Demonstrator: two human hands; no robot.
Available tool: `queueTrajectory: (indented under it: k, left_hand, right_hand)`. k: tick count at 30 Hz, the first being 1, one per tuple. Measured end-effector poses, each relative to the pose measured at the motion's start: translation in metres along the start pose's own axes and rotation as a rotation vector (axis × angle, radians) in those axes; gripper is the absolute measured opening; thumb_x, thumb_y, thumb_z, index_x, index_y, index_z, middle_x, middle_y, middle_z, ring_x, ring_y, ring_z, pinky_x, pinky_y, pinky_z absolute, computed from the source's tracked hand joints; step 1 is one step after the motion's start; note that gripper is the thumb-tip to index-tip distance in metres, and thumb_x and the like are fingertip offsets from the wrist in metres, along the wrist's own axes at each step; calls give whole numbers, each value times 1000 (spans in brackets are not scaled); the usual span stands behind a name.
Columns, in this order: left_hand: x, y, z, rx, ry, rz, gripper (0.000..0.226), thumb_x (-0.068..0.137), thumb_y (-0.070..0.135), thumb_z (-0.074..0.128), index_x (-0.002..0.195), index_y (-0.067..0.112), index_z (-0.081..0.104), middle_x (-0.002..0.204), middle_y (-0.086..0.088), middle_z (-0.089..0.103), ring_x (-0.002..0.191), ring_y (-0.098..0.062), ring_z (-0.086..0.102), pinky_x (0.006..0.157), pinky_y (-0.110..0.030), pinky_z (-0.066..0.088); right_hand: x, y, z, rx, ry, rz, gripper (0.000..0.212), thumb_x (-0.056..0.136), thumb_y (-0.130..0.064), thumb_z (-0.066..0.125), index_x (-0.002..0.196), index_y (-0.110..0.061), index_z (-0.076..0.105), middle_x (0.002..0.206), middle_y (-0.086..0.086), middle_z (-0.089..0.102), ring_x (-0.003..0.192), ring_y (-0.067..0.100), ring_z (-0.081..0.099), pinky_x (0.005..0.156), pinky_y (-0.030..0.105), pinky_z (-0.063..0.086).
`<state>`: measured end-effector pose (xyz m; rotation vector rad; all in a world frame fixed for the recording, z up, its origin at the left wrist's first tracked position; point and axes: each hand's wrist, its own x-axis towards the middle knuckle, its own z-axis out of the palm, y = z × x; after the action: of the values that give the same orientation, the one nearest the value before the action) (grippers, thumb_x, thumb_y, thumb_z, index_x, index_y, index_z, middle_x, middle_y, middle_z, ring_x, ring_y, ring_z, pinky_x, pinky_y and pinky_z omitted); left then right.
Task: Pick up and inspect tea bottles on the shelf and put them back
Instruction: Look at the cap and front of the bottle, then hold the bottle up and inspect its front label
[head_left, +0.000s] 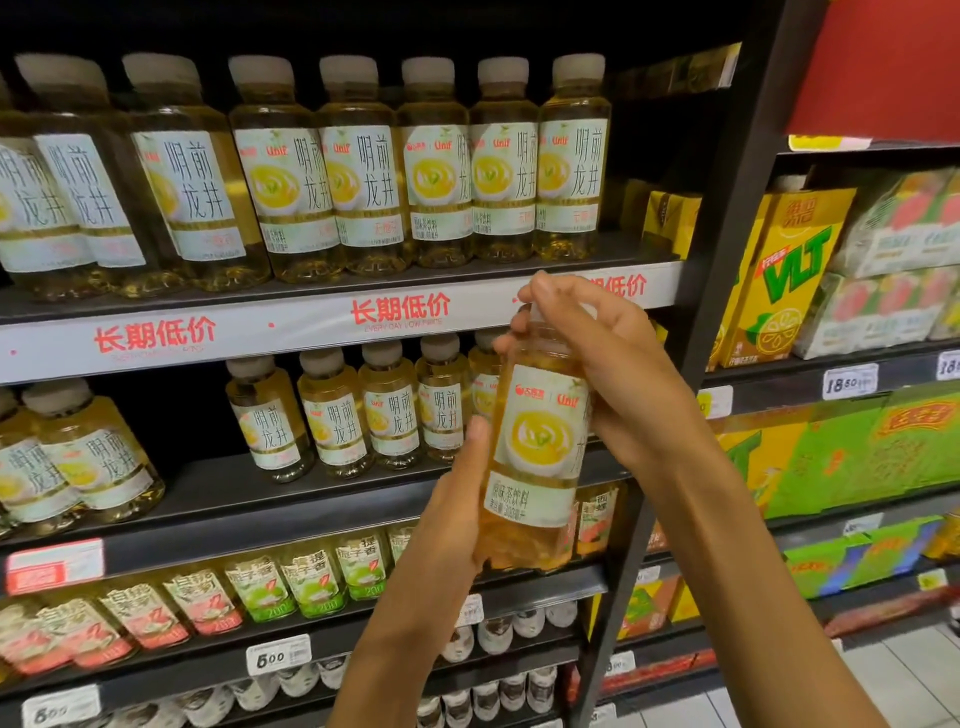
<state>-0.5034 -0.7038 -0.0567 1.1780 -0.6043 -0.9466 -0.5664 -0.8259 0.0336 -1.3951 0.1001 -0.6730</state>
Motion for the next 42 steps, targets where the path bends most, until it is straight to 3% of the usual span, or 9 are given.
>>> queueTrajectory:
  k: [4, 8, 12, 16, 21, 27, 33, 39, 42]
  left_hand:
    - [-2, 0, 4, -82, -28, 69, 84, 63, 80, 62, 123, 22, 63, 108, -11, 71, 94, -25, 68, 83, -43, 55]
    - [-4, 7, 3, -309, -260, 34, 74, 88, 68, 39, 111, 2, 66, 84, -16, 67, 66, -23, 66, 59, -32, 54]
    - [-3, 4, -3, -265, -293, 16, 74, 86, 66, 40, 114, 3, 66, 93, -22, 68, 80, -28, 68, 69, -37, 57]
    - [-2, 8, -8, -122, -190, 111, 65, 78, 71, 47, 118, 24, 67, 111, -17, 70, 101, -28, 68, 81, -33, 56]
    - [-3, 9, 1, -92, -188, 142, 71, 70, 73, 64, 121, 23, 64, 104, -17, 71, 86, -26, 70, 73, -35, 56]
    - [-6, 18, 5, -539, -399, -80, 75, 80, 61, 55, 115, -5, 64, 90, -17, 69, 72, -24, 69, 69, -37, 57]
    - [-20, 32, 11, -801, -515, -184, 71, 89, 48, 56, 125, -13, 53, 110, -28, 62, 97, -36, 65, 88, -46, 52]
    - [-19, 36, 23, -849, -459, -188, 52, 86, 30, 58, 119, -9, 61, 115, -34, 61, 103, -47, 63, 86, -56, 52]
    - [-18, 35, 26, -902, -422, -214, 56, 80, 21, 67, 125, -11, 54, 113, -36, 60, 99, -51, 63, 80, -60, 52]
  right_hand:
    - [2, -2, -4, 15, -56, 23, 33, 82, -42, 58, 103, -18, 66, 89, 0, 73, 93, 20, 72, 76, 29, 58]
    - [3, -2, -7, 119, -140, 47, 34, 87, -33, 52, 113, -14, 63, 102, 8, 73, 105, 28, 67, 94, 41, 51]
    - [0, -2, -8, 132, -164, -2, 28, 93, -27, 51, 115, -12, 61, 97, 6, 71, 99, 24, 68, 86, 34, 55]
    - [-4, -7, -7, -20, -87, -84, 28, 86, -32, 61, 110, -18, 67, 99, 5, 73, 101, 25, 69, 88, 35, 55]
    - [1, -8, -2, -91, 8, -97, 43, 80, -41, 60, 113, -14, 67, 98, 5, 72, 99, 23, 69, 87, 34, 54]
    - [5, -4, -5, 141, -103, 62, 38, 86, -31, 55, 121, -15, 59, 104, 9, 67, 110, 30, 62, 95, 39, 50]
    - [13, 11, -10, 337, -1, 344, 34, 98, -30, 46, 119, -6, 59, 121, 23, 62, 115, 35, 60, 93, 43, 52]
    - [11, 32, -8, 311, 7, 458, 46, 102, -26, 37, 79, -13, 75, 78, 8, 71, 68, 16, 69, 60, 28, 56]
    - [13, 40, -10, 214, 91, 492, 22, 100, -26, 43, 97, -11, 58, 85, 6, 61, 71, 15, 59, 66, 29, 50]
